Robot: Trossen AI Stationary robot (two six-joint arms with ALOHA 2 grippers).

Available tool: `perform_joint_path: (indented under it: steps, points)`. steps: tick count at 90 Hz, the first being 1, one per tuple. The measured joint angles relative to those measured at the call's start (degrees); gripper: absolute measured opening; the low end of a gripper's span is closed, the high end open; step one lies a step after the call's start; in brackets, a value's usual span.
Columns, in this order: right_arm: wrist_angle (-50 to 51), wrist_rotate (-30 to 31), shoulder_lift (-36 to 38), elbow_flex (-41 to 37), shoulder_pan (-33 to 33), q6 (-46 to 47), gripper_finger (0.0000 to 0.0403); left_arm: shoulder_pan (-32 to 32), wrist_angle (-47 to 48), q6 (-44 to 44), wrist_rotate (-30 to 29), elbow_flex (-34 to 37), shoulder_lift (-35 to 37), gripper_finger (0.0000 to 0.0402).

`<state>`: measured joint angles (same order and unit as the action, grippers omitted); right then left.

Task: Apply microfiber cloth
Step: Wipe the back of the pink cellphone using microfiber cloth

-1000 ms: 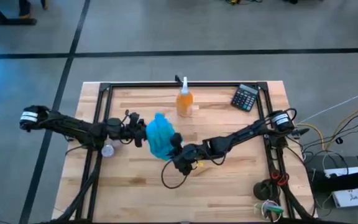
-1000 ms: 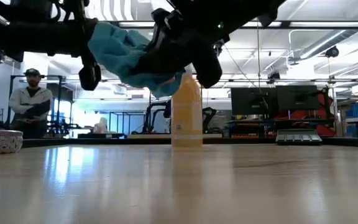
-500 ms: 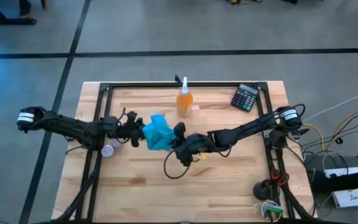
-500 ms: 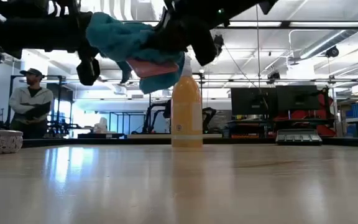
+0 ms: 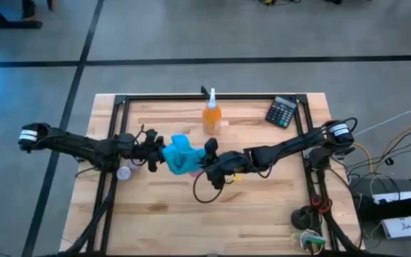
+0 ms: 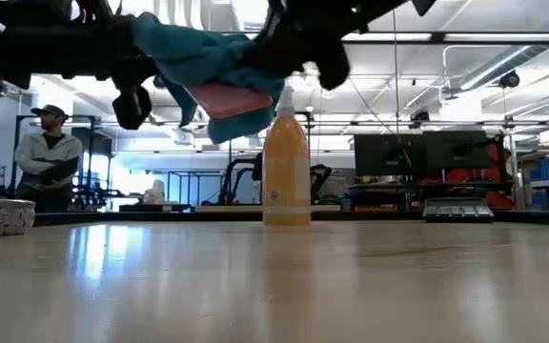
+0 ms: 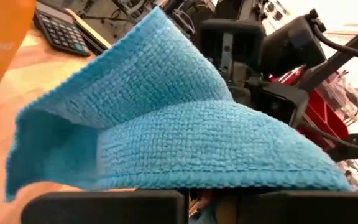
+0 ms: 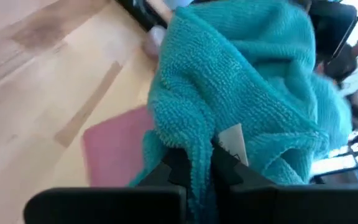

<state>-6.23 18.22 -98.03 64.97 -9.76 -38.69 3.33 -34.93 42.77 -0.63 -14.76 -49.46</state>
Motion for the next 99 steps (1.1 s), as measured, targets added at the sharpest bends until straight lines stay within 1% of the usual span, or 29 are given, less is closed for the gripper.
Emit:
perform_joint_path:
  steps: [7, 15, 20, 24, 39, 47, 57, 62, 68, 73, 78, 84, 99]
  points:
    - [0.13, -0.36, 0.76, -1.79, -0.49, 2.43, 0.0, 0.04, 1.04, -0.28, -0.14, 0.07, 1.28, 0.0015]
    - [0.57, -3.01, 1.34, -3.7, -1.55, 6.35, 0.0, 0.19, 2.06, -0.61, -0.19, 0.08, 2.4, 0.0015]
    - [-0.72, -4.62, 1.27, -4.7, -2.33, 8.35, 0.0, 0.24, 1.67, -1.25, -0.45, 0.08, 3.05, 0.0015]
    - [-1.97, -4.8, 1.26, -5.68, -2.93, 9.55, 0.0, 0.21, 1.36, -1.45, -1.25, -0.01, 3.23, 0.0015]
    - [-10.61, -6.43, -1.34, -8.37, -4.15, 11.84, 0.0, 0.11, -1.44, -2.94, -4.92, -0.28, 3.77, 0.0014]
    - [-15.74, -9.56, -3.05, -8.24, -4.38, 12.25, 0.0, 0.07, -0.94, -3.13, -6.33, -0.29, 3.5, 0.0014]
    - [-20.75, -10.32, -4.95, -8.17, -4.39, 12.47, 0.0, 0.04, -0.45, -3.66, -7.36, -0.45, 2.56, 0.0014]
    - [-21.76, -9.13, -5.41, -8.13, -4.22, 12.17, 0.0, 0.04, -1.97, -3.46, -7.43, -0.45, 1.46, 0.0014]
    - [-23.28, -6.35, -5.81, -7.58, -3.8, 11.53, 0.0, 0.07, -2.15, -3.39, -7.51, -0.43, 0.73, 0.0014]
    - [-24.96, -4.1, -5.82, -7.24, -3.4, 10.6, 0.0, 0.13, -4.31, -3.45, -7.88, -0.42, -0.72, 0.0014]
    - [-26.11, -3.15, -5.82, -7.16, -2.88, 9.69, 0.0, 0.13, -5.66, -3.57, -8.14, -0.42, -1.84, 0.0014]
    - [-26.25, -2.89, -5.82, -7.06, -2.16, 8.87, 0.0, 0.4, -7.17, -3.76, -7.89, -0.39, -3.33, 0.0014]
    - [-26.61, 2.17, -5.69, -6.95, -0.69, 6.79, 0.0, 0.59, -13.29, -4.31, -8.8, -0.25, -6.39, 0.0014]
